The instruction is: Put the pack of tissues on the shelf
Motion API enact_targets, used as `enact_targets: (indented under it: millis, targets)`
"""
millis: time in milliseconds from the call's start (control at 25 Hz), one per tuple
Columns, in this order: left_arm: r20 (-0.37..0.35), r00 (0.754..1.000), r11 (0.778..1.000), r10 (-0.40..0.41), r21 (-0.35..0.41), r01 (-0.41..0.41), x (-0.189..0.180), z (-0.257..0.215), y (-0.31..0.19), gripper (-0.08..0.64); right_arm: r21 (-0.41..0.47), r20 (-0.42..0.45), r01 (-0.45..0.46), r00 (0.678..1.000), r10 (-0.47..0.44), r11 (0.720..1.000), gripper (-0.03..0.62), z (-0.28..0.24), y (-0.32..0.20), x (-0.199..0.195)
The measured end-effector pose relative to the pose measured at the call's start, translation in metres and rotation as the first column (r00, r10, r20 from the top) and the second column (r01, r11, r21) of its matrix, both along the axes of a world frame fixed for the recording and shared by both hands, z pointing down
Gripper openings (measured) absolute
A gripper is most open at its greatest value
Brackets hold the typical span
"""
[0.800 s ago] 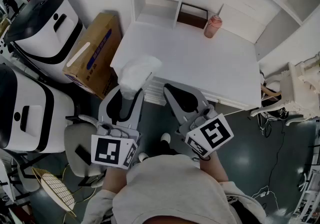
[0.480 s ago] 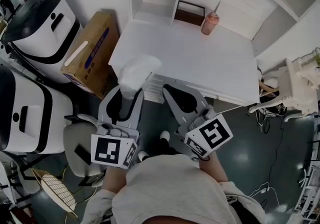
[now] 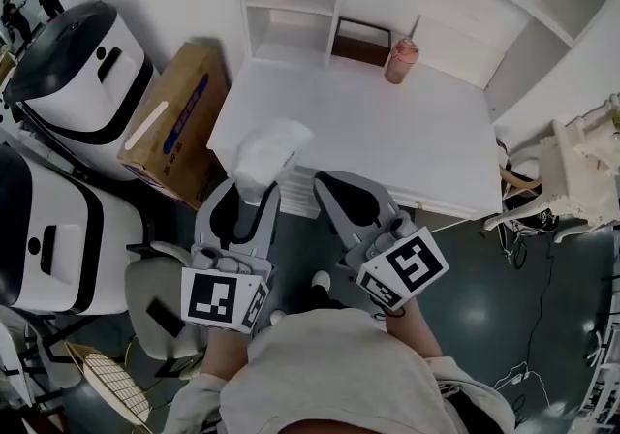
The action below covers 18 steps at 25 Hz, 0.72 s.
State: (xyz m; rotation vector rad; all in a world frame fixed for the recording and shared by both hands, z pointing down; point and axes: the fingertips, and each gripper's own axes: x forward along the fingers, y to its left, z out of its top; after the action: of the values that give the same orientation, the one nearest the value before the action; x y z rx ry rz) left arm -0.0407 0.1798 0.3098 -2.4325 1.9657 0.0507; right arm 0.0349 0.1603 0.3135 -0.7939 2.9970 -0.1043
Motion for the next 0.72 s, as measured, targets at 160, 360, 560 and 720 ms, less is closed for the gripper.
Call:
enact_targets:
  millis: [160,360,560,720]
  targets:
    - [0.009,1.000,1.000,-0.006,0.011,0.006,0.007,-0.005,-0.018,0.161,0.016,-0.002,0.028,1.000,-0.028,0.999,0.000,-0.003,-0.015,0.003]
    - [0.007,1.000,1.000,-0.008,0.027,0.008,0.024,-0.010,-0.039,0.160,0.040,-0.012,0.038,0.999,-0.038,0.998,0.000,-0.006,-0.032,0.019]
    - [0.011,1.000,0.999,-0.005,0.048,0.005,0.051,-0.015,-0.056,0.160,0.049,-0.006,0.024,1.000,-0.024,0.998,0.000,-0.009,-0.053,0.047]
    - [0.020,1.000,0.999,-0.004,0.042,0.003,0.066,-0.014,-0.063,0.160,0.040,0.021,0.020,1.000,-0.021,0.999,0.000,-0.010,-0.064,0.063]
